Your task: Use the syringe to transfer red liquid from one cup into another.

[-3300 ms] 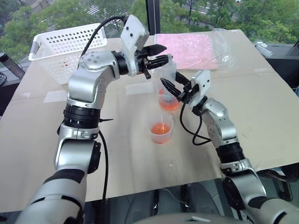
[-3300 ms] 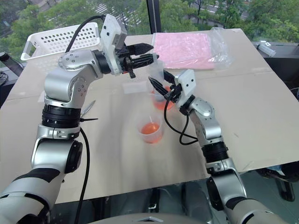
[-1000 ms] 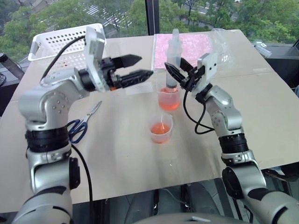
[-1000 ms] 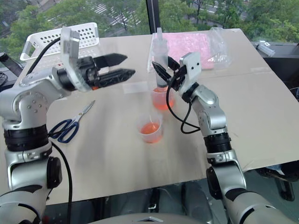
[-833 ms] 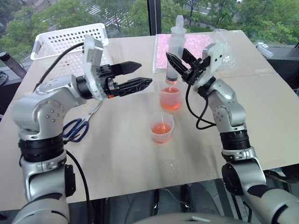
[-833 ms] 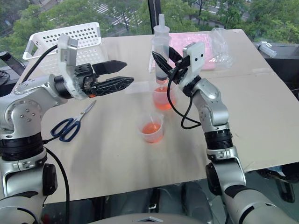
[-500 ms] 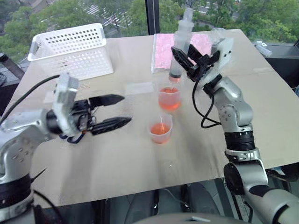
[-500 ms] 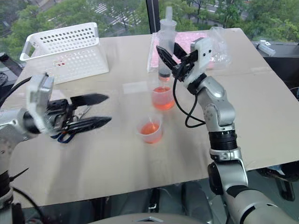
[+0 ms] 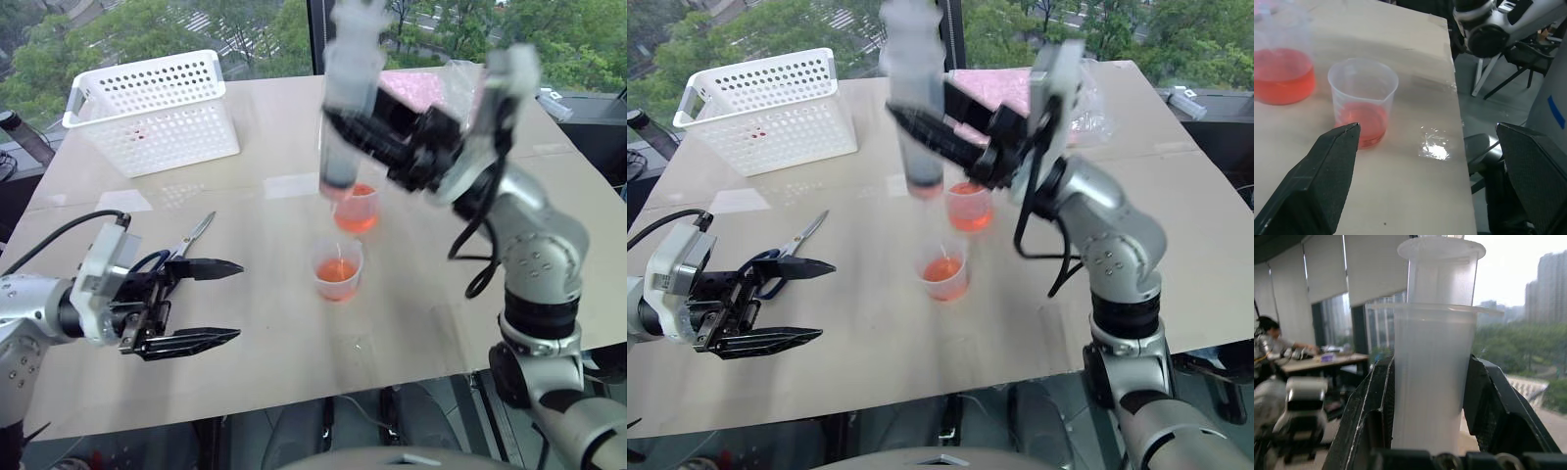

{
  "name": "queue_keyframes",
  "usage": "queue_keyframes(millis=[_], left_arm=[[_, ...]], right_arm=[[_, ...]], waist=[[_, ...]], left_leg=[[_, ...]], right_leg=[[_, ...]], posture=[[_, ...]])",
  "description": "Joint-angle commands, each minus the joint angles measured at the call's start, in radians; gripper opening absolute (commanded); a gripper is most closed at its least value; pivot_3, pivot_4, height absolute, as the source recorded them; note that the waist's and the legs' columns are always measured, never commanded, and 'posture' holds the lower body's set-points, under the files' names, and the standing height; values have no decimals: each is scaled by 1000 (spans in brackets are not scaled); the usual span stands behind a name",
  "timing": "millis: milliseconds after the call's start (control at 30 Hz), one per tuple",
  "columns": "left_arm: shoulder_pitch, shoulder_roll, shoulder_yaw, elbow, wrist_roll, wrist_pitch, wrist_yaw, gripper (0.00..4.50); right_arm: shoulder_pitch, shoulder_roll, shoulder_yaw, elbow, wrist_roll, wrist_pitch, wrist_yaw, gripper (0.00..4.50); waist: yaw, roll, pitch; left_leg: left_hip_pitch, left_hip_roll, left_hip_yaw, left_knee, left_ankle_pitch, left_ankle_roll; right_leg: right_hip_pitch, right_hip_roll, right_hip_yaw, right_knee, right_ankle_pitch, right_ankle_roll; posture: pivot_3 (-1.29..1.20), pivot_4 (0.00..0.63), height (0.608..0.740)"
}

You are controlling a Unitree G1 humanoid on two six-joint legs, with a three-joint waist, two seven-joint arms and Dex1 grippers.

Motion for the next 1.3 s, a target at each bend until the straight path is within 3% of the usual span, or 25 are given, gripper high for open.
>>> queue_keyframes(millis=[33,300,567,700,933,1300], left_arm=[[-17,12,-15,0,2,-29,2,4500],[-96,7,-70,-20,-7,3,125,4500],[-273,-15,-167,2,-52,122,309,4500],[-513,-30,-232,103,-109,245,410,4500],[-776,-101,-314,144,-161,336,472,4500],[-842,-103,-340,221,-89,319,482,4500]], right_arm=[[48,0,49,22,-100,-126,55,1512],[174,-27,117,31,-181,-208,147,1511],[210,-24,146,60,-219,-238,178,1511],[201,-22,149,93,-238,-255,190,1511],[177,-12,163,131,-301,-279,179,1511],[170,8,153,128,-316,-283,180,1511]], waist=[[1,0,0],[2,0,0],[3,-1,0],[14,-2,0],[22,-3,0],[18,-3,0]], left_leg=[[0,0,0,0,0,0],[0,0,0,0,0,0],[0,0,-1,0,0,0],[0,0,-1,1,0,0],[-2,-1,-3,7,0,0],[-1,0,-3,8,0,0]], right_leg=[[0,0,0,0,0,0],[0,1,-1,0,0,0],[0,1,-1,0,0,0],[0,2,-1,1,0,0],[2,5,-2,1,0,1],[2,5,-2,2,0,1]], posture=[[0,150,740],[0,150,740],[0,150,740],[0,150,740],[0,150,740],[0,150,740]])
